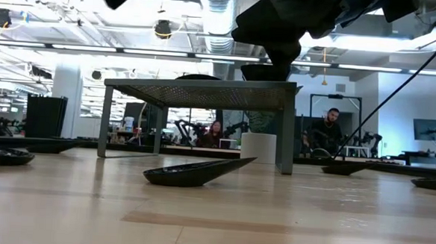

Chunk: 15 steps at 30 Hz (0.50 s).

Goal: Pick & Place Mini shaped plates
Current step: Stack the leaf shaped plate on top of the leaf shaped plate on the shelf

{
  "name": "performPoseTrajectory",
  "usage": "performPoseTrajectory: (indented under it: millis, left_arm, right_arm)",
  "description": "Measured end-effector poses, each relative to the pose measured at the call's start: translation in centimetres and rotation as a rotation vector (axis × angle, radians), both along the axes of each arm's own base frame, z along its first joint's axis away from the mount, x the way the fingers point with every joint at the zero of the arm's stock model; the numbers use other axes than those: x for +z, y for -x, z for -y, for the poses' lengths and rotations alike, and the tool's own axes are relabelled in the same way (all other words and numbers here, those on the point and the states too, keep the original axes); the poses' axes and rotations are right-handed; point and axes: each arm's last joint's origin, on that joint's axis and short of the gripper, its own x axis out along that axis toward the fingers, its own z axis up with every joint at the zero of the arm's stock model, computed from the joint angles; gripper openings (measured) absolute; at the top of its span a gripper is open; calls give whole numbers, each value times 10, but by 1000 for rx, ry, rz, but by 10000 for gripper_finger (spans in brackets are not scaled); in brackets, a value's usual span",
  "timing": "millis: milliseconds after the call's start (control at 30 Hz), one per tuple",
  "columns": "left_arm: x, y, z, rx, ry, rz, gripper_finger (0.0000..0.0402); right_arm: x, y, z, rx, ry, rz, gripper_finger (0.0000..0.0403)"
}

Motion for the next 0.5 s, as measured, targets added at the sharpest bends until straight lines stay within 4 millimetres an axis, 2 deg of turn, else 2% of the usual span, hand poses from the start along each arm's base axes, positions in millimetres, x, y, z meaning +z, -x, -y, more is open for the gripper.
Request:
performPoseTrajectory:
  millis: [100,200,367,500]
  left_arm:
    - [15,2,-41,51,-106,70,5]
    - [19,1,-79,112,-183,73,4]
    - [12,-11,-137,185,-241,5,5]
    - [-1,-16,-175,222,-202,-57,5]
  right_arm:
    - [0,-1,2,-7,1,0,85]
    - [0,-2,6,-20,1,0,85]
    - [0,-4,14,-45,2,-1,85]
    - [-1,-5,17,-54,4,-9,85]
